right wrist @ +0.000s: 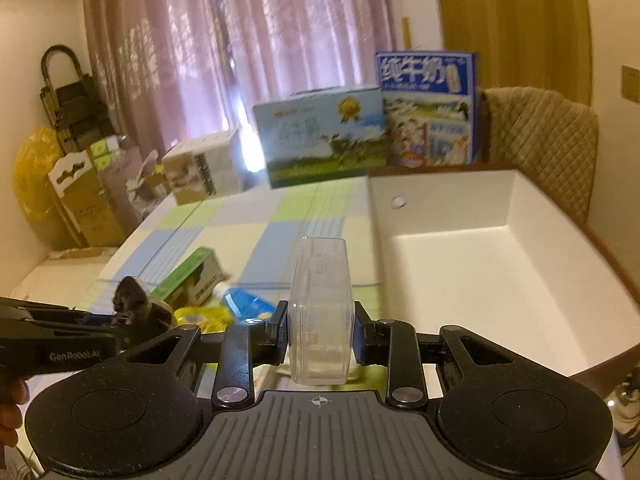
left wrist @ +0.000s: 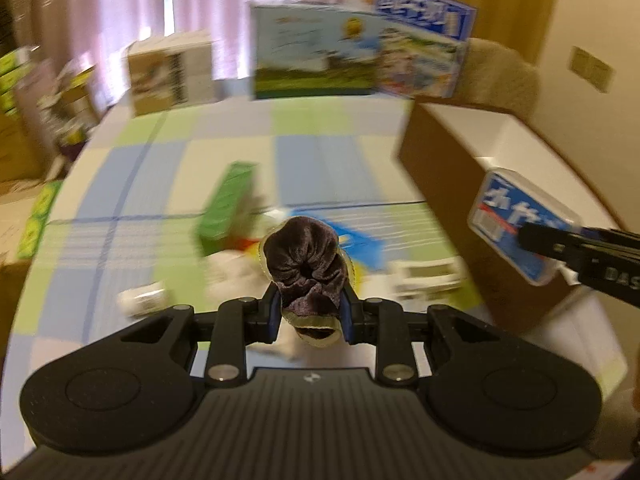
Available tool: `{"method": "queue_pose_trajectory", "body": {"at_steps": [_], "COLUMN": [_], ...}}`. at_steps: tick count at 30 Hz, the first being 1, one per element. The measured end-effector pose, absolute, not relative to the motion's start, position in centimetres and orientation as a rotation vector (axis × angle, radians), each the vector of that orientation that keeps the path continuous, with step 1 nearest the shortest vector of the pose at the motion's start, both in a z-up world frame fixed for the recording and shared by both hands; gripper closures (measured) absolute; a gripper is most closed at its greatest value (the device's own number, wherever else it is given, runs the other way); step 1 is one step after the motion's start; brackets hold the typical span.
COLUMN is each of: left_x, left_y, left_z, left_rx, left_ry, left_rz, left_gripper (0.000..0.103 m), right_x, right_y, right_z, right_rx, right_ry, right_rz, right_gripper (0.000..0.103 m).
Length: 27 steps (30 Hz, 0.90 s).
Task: Organize objects
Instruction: 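Carry the scrunchie in the left tool while the right tool carries the clear box into the storage box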
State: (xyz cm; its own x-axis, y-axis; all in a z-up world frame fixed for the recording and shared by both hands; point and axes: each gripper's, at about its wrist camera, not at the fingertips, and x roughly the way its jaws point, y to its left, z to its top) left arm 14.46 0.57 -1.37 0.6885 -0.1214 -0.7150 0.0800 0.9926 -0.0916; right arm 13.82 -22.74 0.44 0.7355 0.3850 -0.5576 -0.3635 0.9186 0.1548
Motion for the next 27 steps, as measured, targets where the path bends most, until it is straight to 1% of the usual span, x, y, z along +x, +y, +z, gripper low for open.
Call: {"method": "queue_pose_trajectory", "body": {"at_steps": [7,13,20,27], "left_x": [16.1,17.8,20.7,23.1], "left_y": [-7.2,-13.6,-20.1,-23.3], "left_z": [0.9,2.2,0.5,-1.9], "left_rx": [-0.03,-0.007,0.049,0.099], "left_ry": [0.782,0.775,0.859,0.942], "left_rz": [-0.269,-0.386,-0.461,-0.457], "left_gripper": [0.079,0.079,0.078,0.078], "right_x": [15.2,16.9,20.2,23.3], "right_y": [-28.5,-33.5,-37.4,-39.0], "right_z": [2.4,2.3,-0.1,-2.3], "right_rx": [0.047,0.036,0.057,0.048], "right_ry": [0.609,0.623,0.723,0.799], "right_rz": [0.358,0.3,0.278,0.288], "right_gripper": [0.076,0.076,0.076,0.076]}}
